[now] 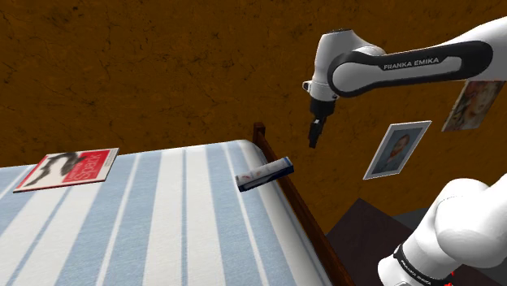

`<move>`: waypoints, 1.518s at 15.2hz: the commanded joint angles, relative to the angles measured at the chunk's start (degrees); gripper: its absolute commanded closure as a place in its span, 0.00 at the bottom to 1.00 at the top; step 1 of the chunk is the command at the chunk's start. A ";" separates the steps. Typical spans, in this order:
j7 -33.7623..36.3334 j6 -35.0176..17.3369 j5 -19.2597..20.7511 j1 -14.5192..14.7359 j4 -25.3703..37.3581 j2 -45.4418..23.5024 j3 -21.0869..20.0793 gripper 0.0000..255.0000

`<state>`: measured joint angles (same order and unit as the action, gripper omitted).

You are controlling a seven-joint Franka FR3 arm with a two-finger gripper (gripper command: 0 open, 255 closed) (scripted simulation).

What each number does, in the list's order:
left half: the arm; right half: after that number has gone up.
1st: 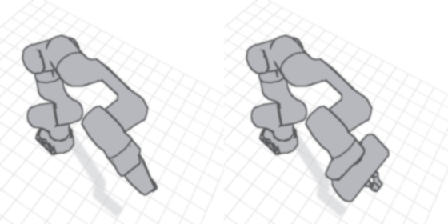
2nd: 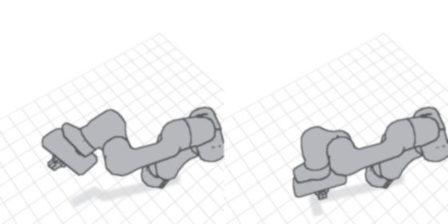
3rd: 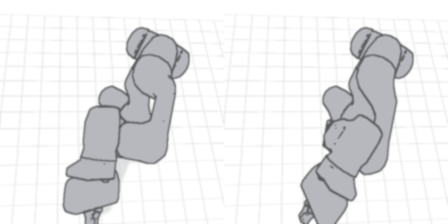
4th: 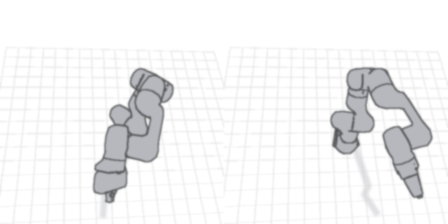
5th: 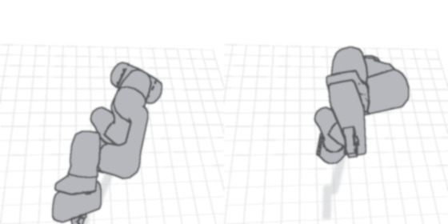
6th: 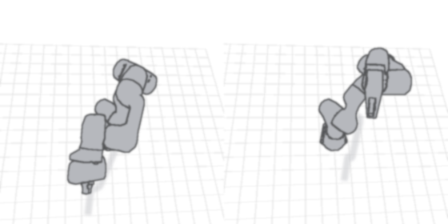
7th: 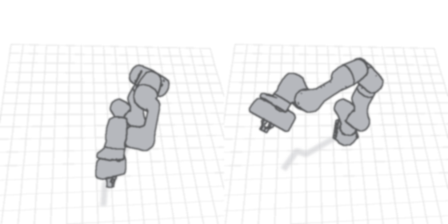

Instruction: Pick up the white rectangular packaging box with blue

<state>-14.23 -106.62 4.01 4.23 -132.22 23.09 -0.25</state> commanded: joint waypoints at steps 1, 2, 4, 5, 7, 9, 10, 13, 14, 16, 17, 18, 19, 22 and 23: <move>-2.11 -1.44 1.00 0.67 2.36 -4.90 -0.40 0.00; -3.03 -2.14 1.51 0.98 3.51 -7.31 -0.66 0.00; -4.77 -3.39 2.61 1.58 5.93 -12.06 -1.21 0.00; -5.59 -3.93 3.21 1.87 7.20 -14.41 -1.52 0.00; -7.15 -4.87 4.48 2.46 9.82 -19.07 -2.15 0.00; -8.59 -5.61 5.87 3.07 12.57 -23.66 -2.79 0.00; -9.27 -5.91 6.61 3.39 13.98 -25.93 -3.12 0.00; -11.21 -6.54 8.97 4.45 18.39 -32.67 -4.02 0.00; -11.84 -6.67 9.80 4.85 19.91 -34.89 -4.30 0.00; -13.07 -6.81 11.50 5.70 23.01 -39.29 -4.80 0.00; -13.68 -6.83 12.36 6.16 24.59 -41.48 -5.03 0.00; -13.86 -6.83 12.60 6.31 25.03 -42.08 -5.07 0.00; -13.68 -7.45 12.71 6.32 24.78 -42.47 -5.03 0.00; -13.14 -9.28 13.06 6.35 24.12 -43.70 -4.91 0.00; -12.95 -9.88 13.19 6.36 23.92 -44.13 -4.87 0.00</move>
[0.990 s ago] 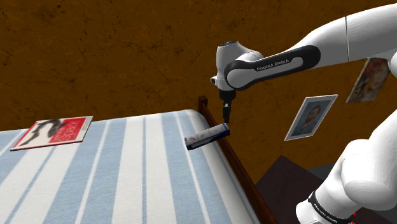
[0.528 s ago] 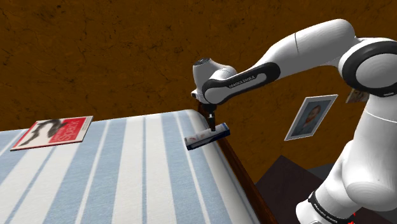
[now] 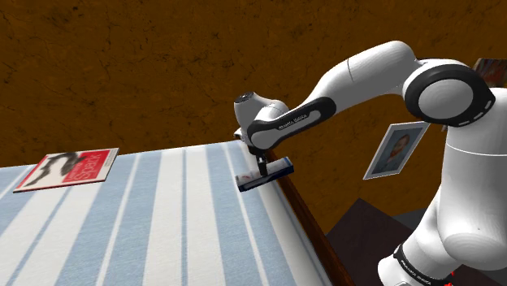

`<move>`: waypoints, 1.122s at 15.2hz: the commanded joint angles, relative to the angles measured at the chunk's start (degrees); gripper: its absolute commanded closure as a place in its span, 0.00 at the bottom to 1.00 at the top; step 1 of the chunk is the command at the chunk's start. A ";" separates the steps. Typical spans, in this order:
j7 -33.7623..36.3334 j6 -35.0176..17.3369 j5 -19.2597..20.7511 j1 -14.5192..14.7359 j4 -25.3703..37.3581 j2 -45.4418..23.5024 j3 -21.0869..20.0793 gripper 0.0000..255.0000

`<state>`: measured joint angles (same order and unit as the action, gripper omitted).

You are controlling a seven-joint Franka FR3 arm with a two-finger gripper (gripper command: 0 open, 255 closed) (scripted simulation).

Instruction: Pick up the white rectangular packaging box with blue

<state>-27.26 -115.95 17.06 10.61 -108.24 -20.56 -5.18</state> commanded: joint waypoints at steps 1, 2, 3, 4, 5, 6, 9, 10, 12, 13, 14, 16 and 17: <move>0.26 -1.14 0.26 -0.01 -0.24 -0.91 0.10 0.00; 0.55 -2.08 0.46 0.00 -0.51 -1.62 0.17 0.00; 0.55 -2.08 0.46 0.00 -0.52 -1.61 0.17 0.00; 0.55 -2.08 0.46 0.00 -0.51 -1.61 0.17 0.00; 0.51 -2.03 0.46 -0.01 -0.43 -1.64 0.18 1.00; 0.49 -1.95 0.45 -0.01 -0.30 -1.69 0.18 1.00; 0.50 -1.97 0.45 -0.01 -0.34 -1.67 0.18 1.00; 0.49 -1.93 0.44 -0.01 -0.32 -1.65 0.18 1.00; 0.50 -1.96 0.45 -0.01 -0.33 -1.67 0.18 1.00; 0.49 -1.96 0.45 -0.01 -0.33 -1.67 0.18 1.00; 0.55 -2.08 0.46 0.00 -0.51 -1.62 0.17 1.00; 0.19 -0.90 0.21 -0.02 -0.18 -0.72 0.08 1.00; 0.00 -0.29 0.08 -0.03 0.02 -0.29 0.04 1.00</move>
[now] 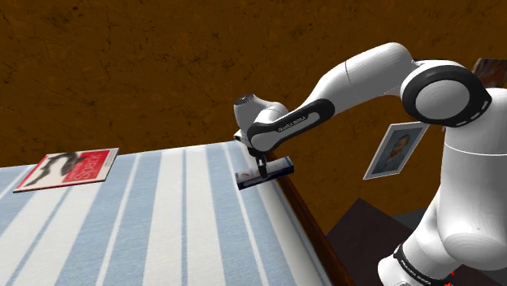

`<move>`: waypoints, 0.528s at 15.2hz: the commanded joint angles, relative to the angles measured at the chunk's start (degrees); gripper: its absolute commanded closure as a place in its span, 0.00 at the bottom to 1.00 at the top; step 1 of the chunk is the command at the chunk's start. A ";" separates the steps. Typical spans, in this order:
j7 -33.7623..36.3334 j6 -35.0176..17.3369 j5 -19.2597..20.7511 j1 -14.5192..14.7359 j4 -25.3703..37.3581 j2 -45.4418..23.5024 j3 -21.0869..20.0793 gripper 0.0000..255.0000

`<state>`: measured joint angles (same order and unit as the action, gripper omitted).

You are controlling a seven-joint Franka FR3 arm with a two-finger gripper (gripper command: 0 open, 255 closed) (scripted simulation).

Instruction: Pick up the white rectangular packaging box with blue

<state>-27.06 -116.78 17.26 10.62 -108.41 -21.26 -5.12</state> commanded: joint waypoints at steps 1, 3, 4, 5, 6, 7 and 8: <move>-0.38 1.14 -0.24 -0.05 0.39 0.83 -0.06 1.00; -0.74 2.36 -0.48 -0.06 0.83 1.65 -0.14 1.00; -0.92 2.97 -0.59 -0.07 1.07 2.04 -0.18 1.00; -1.10 3.59 -0.71 -0.07 1.32 2.43 -0.21 1.00; -1.28 4.21 -0.82 -0.07 1.59 2.81 -0.25 1.00; -1.45 4.84 -0.92 -0.07 1.87 3.17 -0.28 1.00; -1.63 5.46 -1.03 -0.07 2.16 3.53 -0.31 1.00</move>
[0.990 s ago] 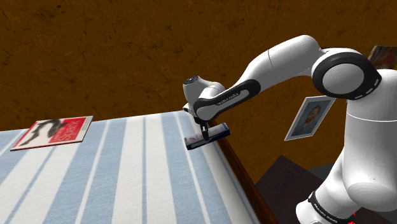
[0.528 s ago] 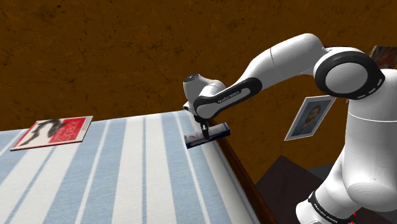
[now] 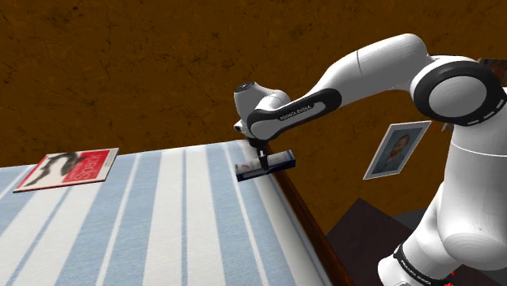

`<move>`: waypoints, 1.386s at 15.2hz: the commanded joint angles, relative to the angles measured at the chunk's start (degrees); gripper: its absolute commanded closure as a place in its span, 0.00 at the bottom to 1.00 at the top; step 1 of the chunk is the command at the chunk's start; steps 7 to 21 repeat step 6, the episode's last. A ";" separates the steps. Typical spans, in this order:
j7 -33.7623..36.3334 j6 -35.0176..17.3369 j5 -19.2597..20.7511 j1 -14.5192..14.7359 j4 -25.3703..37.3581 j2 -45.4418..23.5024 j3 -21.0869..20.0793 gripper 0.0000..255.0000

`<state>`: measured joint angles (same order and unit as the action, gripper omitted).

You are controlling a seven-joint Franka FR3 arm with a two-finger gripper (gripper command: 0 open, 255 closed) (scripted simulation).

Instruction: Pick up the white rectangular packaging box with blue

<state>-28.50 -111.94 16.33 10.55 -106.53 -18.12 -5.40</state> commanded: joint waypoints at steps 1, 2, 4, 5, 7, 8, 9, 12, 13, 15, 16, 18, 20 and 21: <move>-0.37 1.26 -0.20 -0.01 0.59 0.74 -0.05 1.00; -0.54 1.89 -0.30 -0.01 0.91 1.08 -0.08 1.00; -0.89 3.18 -0.49 0.00 1.58 1.73 -0.13 1.00; -0.91 3.27 -0.51 0.00 1.62 1.78 -0.13 1.00; -0.91 3.27 -0.51 0.00 1.63 1.78 -0.13 1.00; -0.91 3.27 -0.51 0.00 1.63 1.78 -0.13 1.00; -0.91 3.27 -0.51 0.00 1.63 1.78 -0.13 1.00; -0.91 3.27 -0.51 0.00 1.63 1.78 -0.13 1.00; -0.91 3.27 -0.51 0.00 1.63 1.78 -0.13 1.00; -0.91 3.27 -0.51 0.00 1.63 1.78 -0.13 1.00; -0.91 3.27 -0.51 0.00 1.63 1.78 -0.13 1.00; -0.91 3.27 -0.51 0.00 1.63 1.78 -0.13 1.00; -0.91 3.27 -0.51 0.00 1.63 1.78 -0.13 1.00; -0.91 3.27 -0.51 0.00 1.63 1.78 -0.13 1.00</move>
